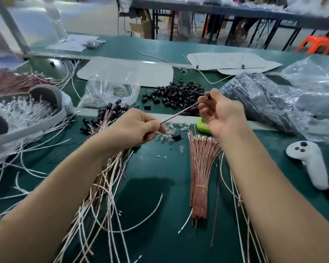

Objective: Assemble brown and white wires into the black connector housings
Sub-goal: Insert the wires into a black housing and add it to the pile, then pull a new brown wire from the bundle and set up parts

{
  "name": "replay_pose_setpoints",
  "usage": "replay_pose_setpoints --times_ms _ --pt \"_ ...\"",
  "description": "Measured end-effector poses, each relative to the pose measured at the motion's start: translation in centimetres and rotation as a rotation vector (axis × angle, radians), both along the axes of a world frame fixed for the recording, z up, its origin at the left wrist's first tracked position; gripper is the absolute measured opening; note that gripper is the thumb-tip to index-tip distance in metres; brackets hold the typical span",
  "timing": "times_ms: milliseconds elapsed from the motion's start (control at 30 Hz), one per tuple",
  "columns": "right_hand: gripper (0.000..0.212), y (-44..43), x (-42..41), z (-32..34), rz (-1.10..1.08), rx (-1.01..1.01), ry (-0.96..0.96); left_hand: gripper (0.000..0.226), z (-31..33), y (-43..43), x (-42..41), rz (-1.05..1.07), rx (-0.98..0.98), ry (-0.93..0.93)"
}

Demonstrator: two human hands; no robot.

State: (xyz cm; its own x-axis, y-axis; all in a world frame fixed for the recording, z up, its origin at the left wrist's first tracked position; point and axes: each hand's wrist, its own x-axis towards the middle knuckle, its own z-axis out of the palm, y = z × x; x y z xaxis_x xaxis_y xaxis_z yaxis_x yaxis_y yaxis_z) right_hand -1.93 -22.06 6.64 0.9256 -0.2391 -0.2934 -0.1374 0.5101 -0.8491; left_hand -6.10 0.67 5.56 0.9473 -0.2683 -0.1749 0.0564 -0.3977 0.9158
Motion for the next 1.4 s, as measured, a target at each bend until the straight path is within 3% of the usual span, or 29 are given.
replay_pose_setpoints --times_ms 233,400,533,667,767,833,933,1033,1233,1300,1400 --pt "0.025 5.8 3.1 -0.2 0.168 -0.198 0.056 0.033 2.5 6.2 -3.2 0.121 0.231 -0.145" --pt "0.026 12.7 4.1 -2.2 0.379 -0.493 0.114 0.020 1.8 10.6 -5.9 0.366 0.622 -0.262" --pt "0.030 16.3 4.3 -3.9 0.402 -0.815 0.074 0.015 -0.5 12.1 -7.7 0.475 1.011 -0.308" --pt "0.023 17.7 4.3 -4.2 0.414 -0.859 -0.016 0.021 -2.8 11.9 -8.1 0.560 1.188 -0.264" --pt "0.015 17.2 4.0 -3.8 0.447 -0.819 -0.113 0.026 -3.5 11.3 -7.8 0.595 1.200 -0.223" --pt "0.008 16.1 3.6 -3.5 0.430 -0.860 -0.141 0.026 -3.5 10.5 -7.5 0.649 1.136 -0.311" --pt "0.008 13.4 2.3 -3.3 0.414 -1.122 -0.163 0.032 -3.3 7.8 -7.3 0.683 0.953 -0.578" --pt "0.018 10.0 0.2 -3.1 0.475 -1.459 -0.099 0.034 -2.9 4.0 -6.4 0.616 0.854 -0.684" --pt "0.055 4.4 -3.9 -2.1 0.488 -2.066 0.161 0.048 -3.1 -2.8 -1.8 0.422 0.790 -0.549" --pt "0.053 3.0 -4.9 -2.3 0.582 -2.176 0.233 0.051 -3.5 -4.5 -0.6 0.323 0.785 -0.507" --pt "0.030 2.0 -5.9 -3.2 0.676 -2.118 0.259 0.046 -4.1 -6.5 0.4 0.221 0.823 -0.470"
